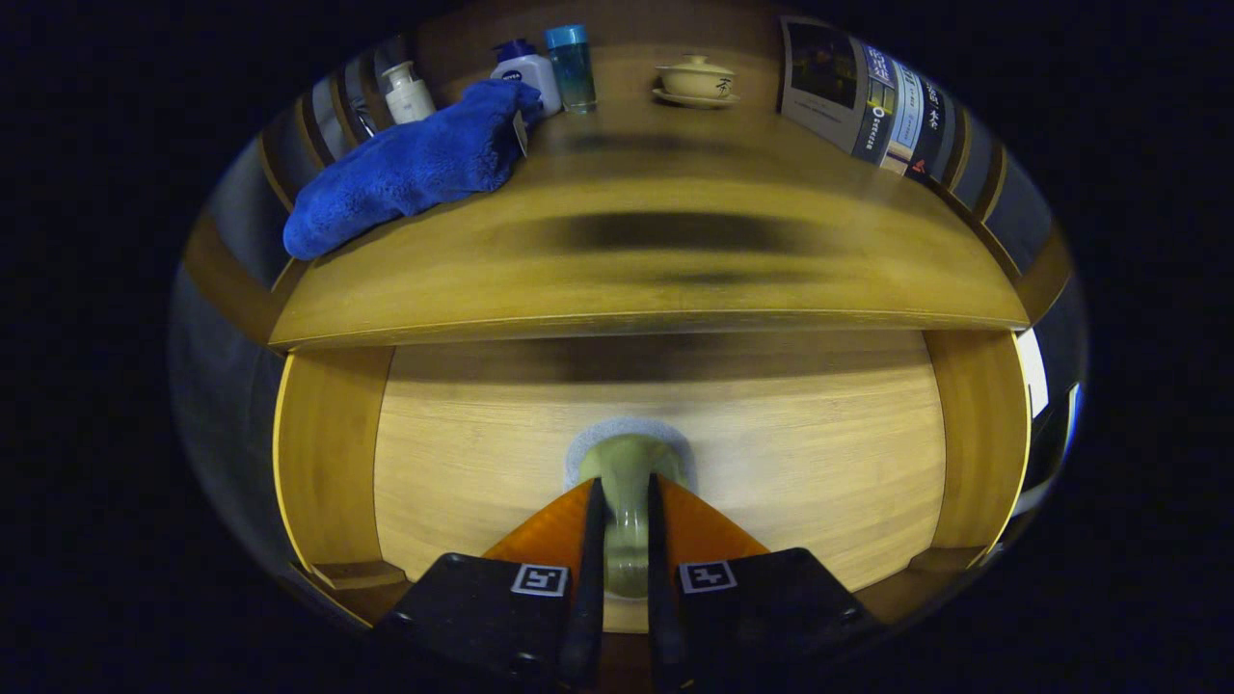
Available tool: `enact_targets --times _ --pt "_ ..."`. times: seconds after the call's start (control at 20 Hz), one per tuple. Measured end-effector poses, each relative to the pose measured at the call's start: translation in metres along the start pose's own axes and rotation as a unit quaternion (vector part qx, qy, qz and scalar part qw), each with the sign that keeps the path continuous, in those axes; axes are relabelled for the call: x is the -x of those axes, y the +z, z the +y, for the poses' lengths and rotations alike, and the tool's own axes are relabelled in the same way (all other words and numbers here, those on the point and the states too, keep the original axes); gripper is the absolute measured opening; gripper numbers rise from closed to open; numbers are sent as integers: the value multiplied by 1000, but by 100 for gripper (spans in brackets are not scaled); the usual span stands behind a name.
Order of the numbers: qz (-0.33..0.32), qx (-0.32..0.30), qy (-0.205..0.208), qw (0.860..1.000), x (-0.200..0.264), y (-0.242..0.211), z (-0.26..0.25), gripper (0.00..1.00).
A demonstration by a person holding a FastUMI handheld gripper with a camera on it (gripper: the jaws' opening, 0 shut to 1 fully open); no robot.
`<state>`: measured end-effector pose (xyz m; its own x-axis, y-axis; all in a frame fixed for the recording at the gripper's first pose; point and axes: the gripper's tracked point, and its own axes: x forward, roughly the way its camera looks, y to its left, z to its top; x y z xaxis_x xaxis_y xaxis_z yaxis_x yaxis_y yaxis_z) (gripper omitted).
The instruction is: Pull open the drawer, take out the items inside it, and place them on the countertop above the cabinet.
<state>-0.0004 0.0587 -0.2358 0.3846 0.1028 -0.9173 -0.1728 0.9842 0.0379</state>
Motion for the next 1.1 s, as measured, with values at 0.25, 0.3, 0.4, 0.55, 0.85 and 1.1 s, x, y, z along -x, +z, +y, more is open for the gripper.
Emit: enact_targets --times 0.25,0.3,0.4,0.55,0.85,1.1 --pt "-37 15 3 999 42 14 4 22" --pt "-42 18 5 999 52 16 6 22" --pt "-52 18 13 998 72 23 9 22" --pt "-64 30 12 997 94 33 11 22" --pt "-88 43 7 995 122 72 16 22" --pt "-95 47 -4 994 119 112 16 22"
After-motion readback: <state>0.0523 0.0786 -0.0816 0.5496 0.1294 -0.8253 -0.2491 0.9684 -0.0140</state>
